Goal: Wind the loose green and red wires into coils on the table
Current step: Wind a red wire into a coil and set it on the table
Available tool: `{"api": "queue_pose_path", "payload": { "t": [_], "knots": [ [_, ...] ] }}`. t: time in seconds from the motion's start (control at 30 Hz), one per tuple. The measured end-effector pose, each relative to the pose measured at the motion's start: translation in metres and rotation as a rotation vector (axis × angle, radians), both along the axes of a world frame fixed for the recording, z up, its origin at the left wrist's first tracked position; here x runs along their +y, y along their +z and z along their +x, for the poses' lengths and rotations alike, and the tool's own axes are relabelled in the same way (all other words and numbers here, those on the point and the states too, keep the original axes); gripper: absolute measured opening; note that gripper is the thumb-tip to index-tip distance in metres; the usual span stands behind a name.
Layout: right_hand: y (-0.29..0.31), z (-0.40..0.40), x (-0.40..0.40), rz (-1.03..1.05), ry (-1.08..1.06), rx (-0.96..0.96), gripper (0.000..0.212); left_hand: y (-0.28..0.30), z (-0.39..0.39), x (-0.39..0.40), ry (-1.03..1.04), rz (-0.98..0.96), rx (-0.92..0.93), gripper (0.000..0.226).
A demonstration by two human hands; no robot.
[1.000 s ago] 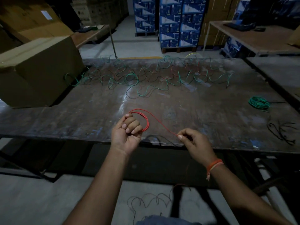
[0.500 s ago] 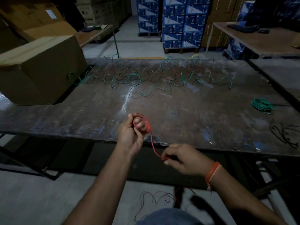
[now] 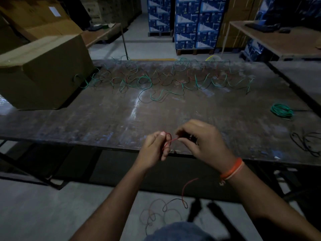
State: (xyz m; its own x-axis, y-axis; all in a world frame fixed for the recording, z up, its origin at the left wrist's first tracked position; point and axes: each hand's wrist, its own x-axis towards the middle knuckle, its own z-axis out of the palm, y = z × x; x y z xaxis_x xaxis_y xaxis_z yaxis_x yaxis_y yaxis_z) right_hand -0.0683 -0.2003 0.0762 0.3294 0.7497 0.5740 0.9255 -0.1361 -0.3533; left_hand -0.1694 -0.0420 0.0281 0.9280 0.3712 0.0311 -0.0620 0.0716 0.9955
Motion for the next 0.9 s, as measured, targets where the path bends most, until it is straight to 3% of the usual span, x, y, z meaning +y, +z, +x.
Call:
{"api": "queue_pose_path", "payload": {
  "t": [0.33,0.43,0.53,0.6,0.67,0.77,0.83,0.9],
  "knots": [
    [-0.033,0.025,0.014,-0.006,-0.025,-0.003,0.024,0.013,-0.003,0.006,-0.255,-0.326,0.079,0.025],
    [-0.057,0.025,0.015,-0.046,-0.171,0.044,0.016,0.013,-0.005,0.008,-0.311,-0.441,0.01,0.021],
    [-0.092,0.021,0.006,-0.387,-0.429,0.349,0.013,0.016,-0.007,0.017,-0.344,-0.614,-0.069,0.02],
    [-0.106,0.018,-0.005,-0.736,-0.498,0.468,0.019,0.017,-0.008,0.02,-0.358,-0.621,-0.056,0.02],
    [-0.105,0.02,-0.011,-0.911,-0.567,0.512,0.024,0.015,-0.009,0.017,-0.374,-0.595,-0.018,0.019],
    [-0.101,0.021,0.004,-0.694,-0.631,0.519,0.022,0.011,-0.005,0.008,-0.416,-0.649,-0.029,0.019],
    [-0.104,0.013,0.017,-0.525,-0.371,0.781,0.015,0.013,-0.001,0.005,-0.45,-0.69,-0.054,0.02],
    [-0.1,-0.001,0.016,-0.715,-0.101,1.19,0.016,0.017,-0.001,0.005,-0.471,-0.691,-0.061,0.021]
  ]
}}
